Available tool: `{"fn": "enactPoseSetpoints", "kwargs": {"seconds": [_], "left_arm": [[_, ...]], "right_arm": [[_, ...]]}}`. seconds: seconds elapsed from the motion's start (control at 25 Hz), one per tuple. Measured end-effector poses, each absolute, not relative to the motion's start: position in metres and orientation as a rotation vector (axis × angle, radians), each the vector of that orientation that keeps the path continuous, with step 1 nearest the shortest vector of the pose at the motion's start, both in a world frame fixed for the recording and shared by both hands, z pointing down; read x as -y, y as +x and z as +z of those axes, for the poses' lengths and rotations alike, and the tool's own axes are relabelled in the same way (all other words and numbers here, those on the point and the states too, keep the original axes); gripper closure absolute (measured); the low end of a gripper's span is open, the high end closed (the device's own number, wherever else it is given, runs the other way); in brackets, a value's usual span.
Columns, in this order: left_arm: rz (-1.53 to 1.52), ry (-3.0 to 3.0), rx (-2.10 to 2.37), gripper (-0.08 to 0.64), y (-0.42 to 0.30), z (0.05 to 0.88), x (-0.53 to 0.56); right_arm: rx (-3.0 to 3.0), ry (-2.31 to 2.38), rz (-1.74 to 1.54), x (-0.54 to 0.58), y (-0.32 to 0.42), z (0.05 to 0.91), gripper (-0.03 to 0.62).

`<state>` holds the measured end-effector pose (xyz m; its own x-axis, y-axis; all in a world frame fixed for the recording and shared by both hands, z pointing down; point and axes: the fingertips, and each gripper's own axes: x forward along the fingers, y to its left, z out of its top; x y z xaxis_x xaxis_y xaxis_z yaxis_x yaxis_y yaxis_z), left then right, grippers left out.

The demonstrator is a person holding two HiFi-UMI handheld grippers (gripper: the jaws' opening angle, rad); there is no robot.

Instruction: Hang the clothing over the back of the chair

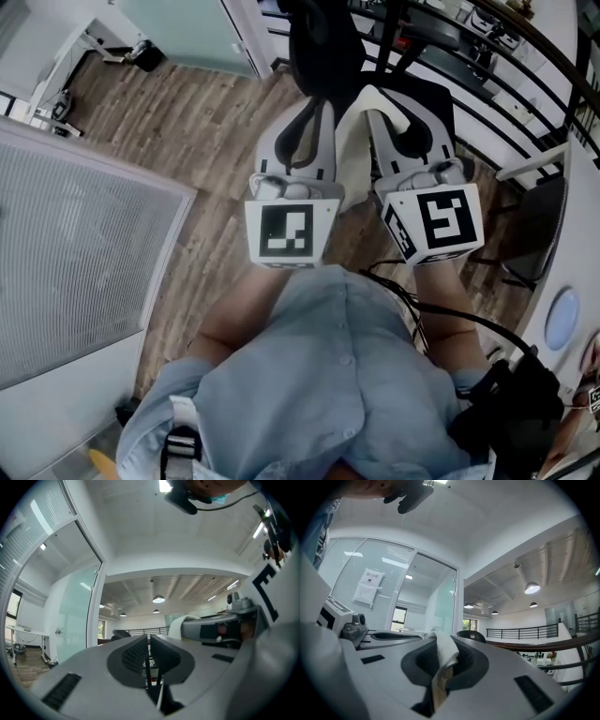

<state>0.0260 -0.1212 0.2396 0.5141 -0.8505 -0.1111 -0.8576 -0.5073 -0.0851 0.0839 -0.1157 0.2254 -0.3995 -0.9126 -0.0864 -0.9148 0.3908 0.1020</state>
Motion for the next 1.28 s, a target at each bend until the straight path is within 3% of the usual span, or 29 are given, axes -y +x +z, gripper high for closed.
{"fn": "enactPoseSetpoints", "kwargs": {"seconds": [1.28], "left_arm": [[0.104, -2.697, -1.406, 0.535, -0.002, 0.244, 0.222]], "right_arm": [[-2.588, -1.783, 0.323, 0.234, 0.056, 0.178, 0.572]]}}
